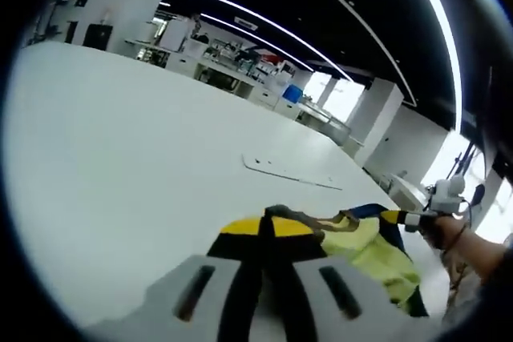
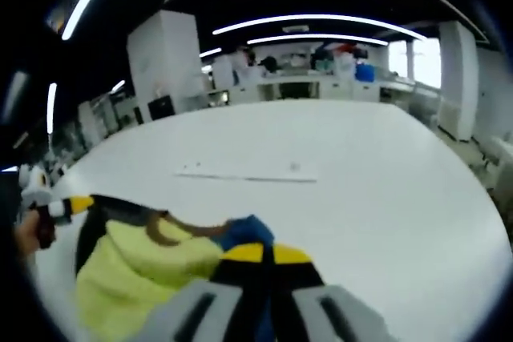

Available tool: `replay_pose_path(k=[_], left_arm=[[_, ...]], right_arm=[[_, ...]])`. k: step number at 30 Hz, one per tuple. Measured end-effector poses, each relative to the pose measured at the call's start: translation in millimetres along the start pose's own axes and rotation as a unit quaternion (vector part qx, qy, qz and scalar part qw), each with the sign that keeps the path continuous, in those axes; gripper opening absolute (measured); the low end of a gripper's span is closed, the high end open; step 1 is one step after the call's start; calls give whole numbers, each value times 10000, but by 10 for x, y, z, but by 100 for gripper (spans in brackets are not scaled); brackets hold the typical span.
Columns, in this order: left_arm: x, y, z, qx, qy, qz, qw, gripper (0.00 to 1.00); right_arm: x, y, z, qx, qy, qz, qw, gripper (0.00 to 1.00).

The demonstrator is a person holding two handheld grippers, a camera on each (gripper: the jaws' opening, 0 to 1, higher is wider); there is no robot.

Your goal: Fold the garment on the visible template until the final outline fits inside the template.

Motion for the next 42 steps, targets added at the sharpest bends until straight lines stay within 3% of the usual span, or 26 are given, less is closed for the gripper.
replay_pose_path(k=[3,7,12,14,17,22,26,30,34,39,42], left_arm=[[8,-74,-59,-30,322,-32,9995,0],[-48,-136,-92,123,22,-119,9999,0],[-101,-165,-131,216,-406,-178,9988,0],[-99,-173,-131,261,-338,-176,9989,0],[-55,-175,-81,256,-399,-65,9989,3],[83,-62,31,165,-538,192,9982,20],[103,23,108,5,-720,184,9972,29],[61,182,187,-179,-915,147,9955,37],[-43,374,294,-360,-1137,-19,9929,49],[-110,512,315,-561,-1107,-115,9922,60],[-189,601,346,-667,-1305,-239,9889,64]], right_arm=[[-120,-63,61,-34,29,-226,9997,0],[-190,-107,69,7,85,-326,9994,0],[-187,-142,75,14,656,-404,9970,0],[-183,-133,58,-21,771,-414,9962,2],[-153,-98,35,8,864,-388,9955,17],[-98,-22,-75,348,825,-320,9955,36],[-84,72,-224,721,579,-230,9954,59],[-126,231,-430,1074,733,-300,9911,78],[-180,396,-695,1551,568,-229,9860,87],[-273,587,-839,1704,747,-272,9822,94],[-337,718,-1003,1931,785,-286,9776,97]])
Point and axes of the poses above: the point that each gripper's makers call its tool centre point, and the gripper's own axes: y roughly backward along the fingers, z roughly to its right, x roughly out of its top, the point moved 2 cm from there along y, roughly backward along the fingers, and after that the axes turned 9 degrees about x, right-handed, at the moved point
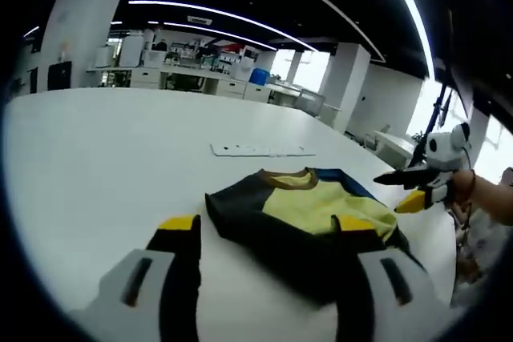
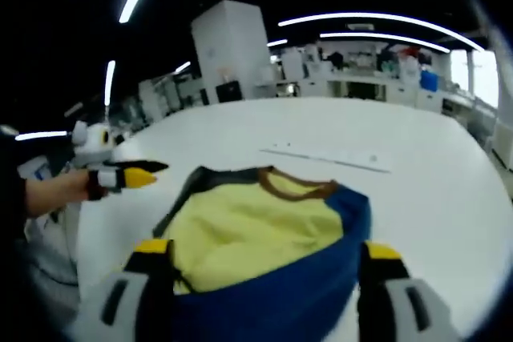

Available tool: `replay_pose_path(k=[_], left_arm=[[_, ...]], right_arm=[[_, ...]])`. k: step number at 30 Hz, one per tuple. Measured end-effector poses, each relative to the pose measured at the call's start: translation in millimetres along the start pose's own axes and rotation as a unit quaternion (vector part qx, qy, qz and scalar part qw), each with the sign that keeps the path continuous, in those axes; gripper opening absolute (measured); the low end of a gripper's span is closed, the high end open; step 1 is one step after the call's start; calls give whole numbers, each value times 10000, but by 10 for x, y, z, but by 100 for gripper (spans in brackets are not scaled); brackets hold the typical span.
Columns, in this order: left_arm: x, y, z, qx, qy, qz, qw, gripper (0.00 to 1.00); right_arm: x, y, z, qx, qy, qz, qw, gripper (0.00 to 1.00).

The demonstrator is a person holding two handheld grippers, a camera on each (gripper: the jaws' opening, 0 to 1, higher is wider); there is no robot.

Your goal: Fold the garment on the visible template until the final outline fits inside the template.

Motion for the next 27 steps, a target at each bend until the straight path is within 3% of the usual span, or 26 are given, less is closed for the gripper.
replay_pose_path(k=[9,17,22,27], left_arm=[[-205,204,351,-519,-591,-160,9968,67],[-408,324,588,-706,-974,-303,9923,62],[-565,356,700,-887,-1068,-503,9890,57],[-666,345,747,-845,-1374,-590,9851,52]], right_arm=[[-57,124,-549,510,253,58,9984,99],[-234,245,-1001,800,241,61,9965,94],[-384,249,-1128,673,442,72,9967,86],[-533,234,-1213,500,612,64,9969,76]])
Point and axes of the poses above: the point that each gripper's makers call its tool centre point, and the gripper's own axes: y roughly backward along the fingers, z roughly to its right, x roughly out of its top, the point moved 2 cm from there along y, roughly backward along the fingers, and after that the axes turned 9 degrees about x, right-handed, at the moved point
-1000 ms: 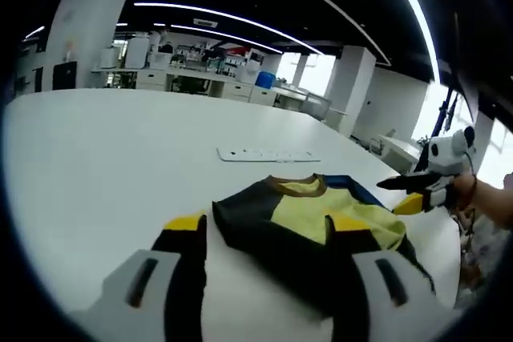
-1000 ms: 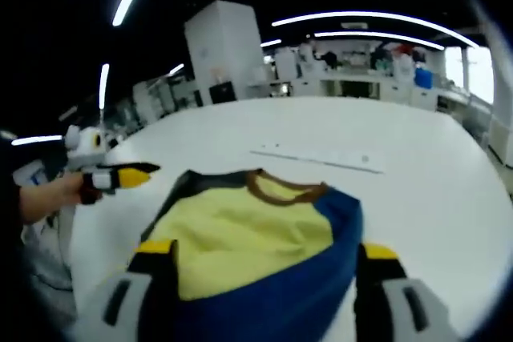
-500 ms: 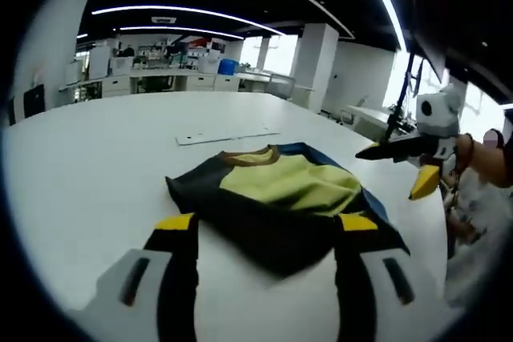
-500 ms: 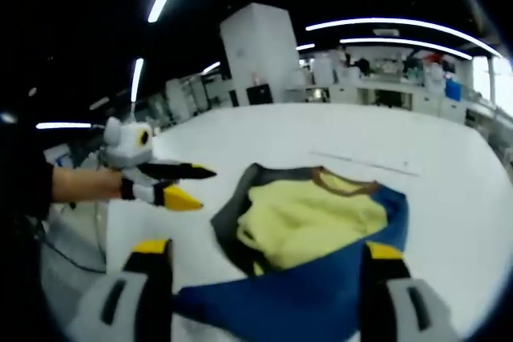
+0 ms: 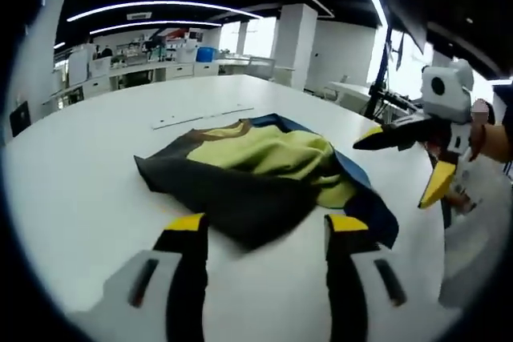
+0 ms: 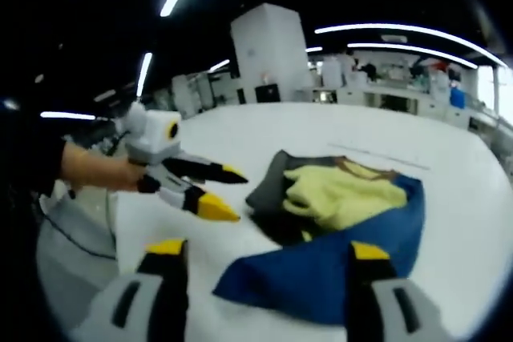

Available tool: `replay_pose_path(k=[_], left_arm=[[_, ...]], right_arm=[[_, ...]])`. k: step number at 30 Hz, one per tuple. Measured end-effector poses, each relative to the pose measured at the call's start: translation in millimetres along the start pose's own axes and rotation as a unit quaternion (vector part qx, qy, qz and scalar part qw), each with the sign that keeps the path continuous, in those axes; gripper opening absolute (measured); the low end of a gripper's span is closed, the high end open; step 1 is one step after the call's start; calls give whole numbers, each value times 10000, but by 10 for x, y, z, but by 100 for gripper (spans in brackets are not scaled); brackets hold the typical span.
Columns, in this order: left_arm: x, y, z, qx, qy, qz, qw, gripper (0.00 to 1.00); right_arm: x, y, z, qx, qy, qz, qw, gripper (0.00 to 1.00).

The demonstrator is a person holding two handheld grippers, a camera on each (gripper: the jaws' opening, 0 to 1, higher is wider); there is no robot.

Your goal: Fold the garment on the visible template until the final outline fits inside the template.

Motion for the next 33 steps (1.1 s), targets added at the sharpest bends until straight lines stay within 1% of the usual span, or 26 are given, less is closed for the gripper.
replay_pose_path(k=[2,4,5,7,10,13,14,15,16,19,20,21,22,26,28,30,32,33], left_arm=[[-21,-29,-1,44,-6,25,10000,46],[-64,-73,-22,110,4,-48,9999,42],[-78,-91,-28,140,-3,-40,9999,41],[-101,-119,-50,215,-29,-59,9997,39],[-137,-147,-34,208,-50,-96,9997,36],[-241,-177,-81,262,-140,-215,9993,33],[-275,-181,-72,265,-93,-319,9991,32],[-288,-185,-51,244,-67,-337,9991,32],[-291,-185,-36,235,-74,-343,9991,31],[-335,-196,-52,336,-196,-416,9984,28],[-351,-205,-89,418,-149,-430,9981,28],[-328,-219,-111,462,-123,-326,9983,27],[-338,-215,-116,480,-13,-371,9982,26],[-298,-219,-152,573,188,-294,9977,23],[-252,-217,-122,535,310,-184,9979,19],[-228,-214,-107,556,282,-150,9979,15],[-213,-211,-100,505,292,-127,9982,9],[-197,-211,-95,467,382,-76,9982,7]], right_arm=[[-38,-7,-45,-36,45,-21,10000,71],[-75,-5,-74,-158,174,-79,9997,66],[-95,-1,-102,-219,206,-96,9995,61],[-139,-6,-150,-302,299,-136,9990,55],[-229,-14,-201,-472,312,-250,9981,45],[-298,-24,-252,-517,310,-302,9977,36],[-311,-22,-268,-574,397,-316,9971,30],[-332,-33,-270,-628,485,-334,9963,26],[-355,-48,-270,-644,470,-379,9961,23],[-400,-90,-260,-681,406,-481,9957,22],[-414,-98,-255,-699,404,-509,9954,21],[-435,-112,-251,-703,416,-552,9951,19],[-455,-128,-248,-701,430,-581,9949,18],[-507,-170,-250,-693,368,-649,9948,10],[-527,-176,-250,-681,344,-678,9948,5],[-533,-159,-246,-698,308,-693,9947,0],[-550,-146,-218,-722,258,-672,9948,0],[-554,-140,-210,-713,228,-662,9950,0]])
Point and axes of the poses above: the point that each gripper's makers call its tool centre point, and the gripper's own axes: y roughly backward along the fingers, z roughly to its right, x roughly out of its top, the point moved 2 cm from there along y, roughly backward along the fingers, and after that the axes turned 9 degrees about x, right-handed, at the moved point
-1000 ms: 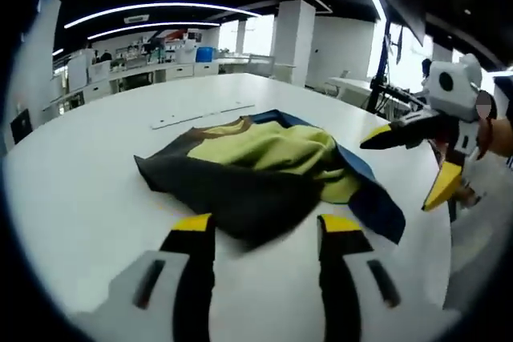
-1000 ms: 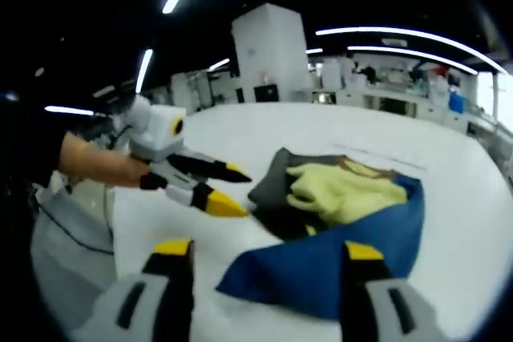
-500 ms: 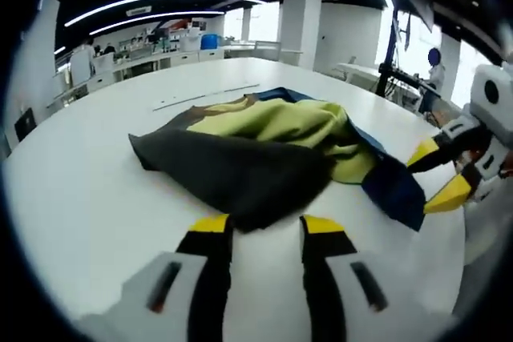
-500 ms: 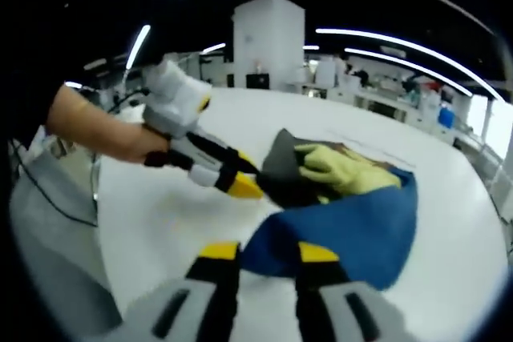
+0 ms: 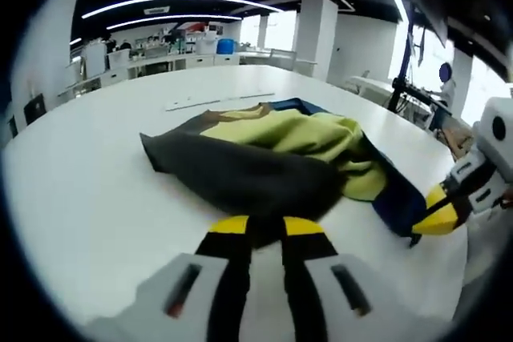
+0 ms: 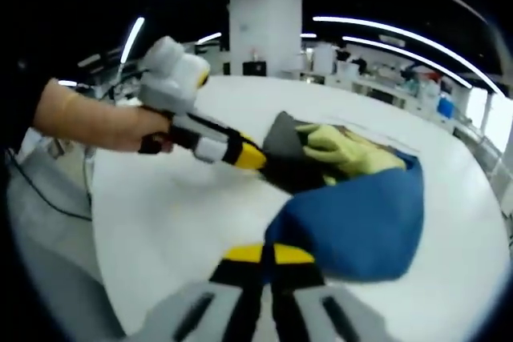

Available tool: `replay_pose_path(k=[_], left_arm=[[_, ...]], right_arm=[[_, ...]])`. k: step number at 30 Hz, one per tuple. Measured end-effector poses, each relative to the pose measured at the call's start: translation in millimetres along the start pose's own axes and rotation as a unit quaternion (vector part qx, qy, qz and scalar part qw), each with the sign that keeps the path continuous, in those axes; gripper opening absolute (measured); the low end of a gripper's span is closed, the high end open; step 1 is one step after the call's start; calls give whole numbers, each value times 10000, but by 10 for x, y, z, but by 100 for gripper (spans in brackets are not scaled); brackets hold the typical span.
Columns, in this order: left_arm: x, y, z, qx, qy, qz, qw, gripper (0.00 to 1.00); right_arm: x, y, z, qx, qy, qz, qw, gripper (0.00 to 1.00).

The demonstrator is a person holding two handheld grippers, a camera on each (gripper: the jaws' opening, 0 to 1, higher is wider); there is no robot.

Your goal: Fold the garment on the visible template until the final outline fits inside the template.

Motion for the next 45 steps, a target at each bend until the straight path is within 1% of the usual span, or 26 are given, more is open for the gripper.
replay_pose_path(k=[1,2,6,8,9,10,11,12,14,15,18,20,21,23,26,28,31,35,39,40,41,43,45], left_arm=[[1,-2,0,-22,-13,-6,10000,4],[-3,-3,5,-55,-60,-40,10000,0],[74,59,21,-63,-106,37,9999,0],[119,90,25,-60,-86,85,9999,0],[151,99,25,-102,83,140,9998,0],[184,123,10,-133,148,188,9996,0],[216,158,5,-122,163,224,9995,0],[260,207,-7,-83,262,280,9992,0],[269,276,-28,-62,332,263,9991,0],[275,297,-47,-39,332,281,9990,0],[274,363,-112,34,300,240,9993,0],[313,434,-116,67,300,287,9991,0],[320,459,-176,97,299,291,9991,0],[345,501,-229,138,313,306,9989,0],[384,581,-288,110,673,350,9971,0],[394,637,-366,186,754,401,9962,0],[374,699,-493,373,784,410,9954,0],[331,771,-649,609,840,375,9939,0],[293,834,-837,875,909,335,9914,0],[283,841,-893,961,926,330,9905,0],[262,843,-977,1116,990,285,9884,0],[253,830,-1052,1208,979,278,9875,0],[222,813,-1163,1325,1054,211,9853,0]], right_arm=[[-5,4,2,27,-42,2,10000,0],[-5,17,10,21,-126,41,9999,0],[16,63,29,22,-210,99,9997,0],[56,132,43,59,-226,134,9996,0],[79,165,57,26,-187,173,9997,0],[104,203,79,-40,-148,217,9996,0],[130,261,104,-86,-100,231,9996,0],[150,301,129,-146,-125,255,9995,0],[200,407,182,-267,-139,340,9990,0],[223,471,218,-348,-194,377,9985,0],[270,591,255,-416,-351,462,9974,0],[282,670,310,-465,-585,531,9958,0],[293,723,353,-501,-681,559,9949,0],[312,804,434,-619,-688,586,9940,0],[331,902,542,-776,-730,563,9927,0],[277,982,654,-974,-986,390,9896,0],[282,1071,782,-1076,-1044,504,9874,0],[251,1193,945,-1295,-998,435,9856,0],[205,1340,1185,-1603,-1024,346,9811,0],[197,1363,1238,-1666,-1018,328,9802,0],[169,1407,1327,-1795,-1015,263,9782,0],[131,1467,1436,-1987,-1084,204,9738,0],[100,1507,1545,-2052,-1061,133,9729,0]])
Point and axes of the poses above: the point that each gripper's makers call its tool centre point, and the gripper's own axes: y roughly backward along the fingers, z roughly to its right, x roughly out of its top, the point moved 2 cm from there along y, roughly backward along the fingers, and after that the axes turned 9 degrees about x, right-handed, at the moved point
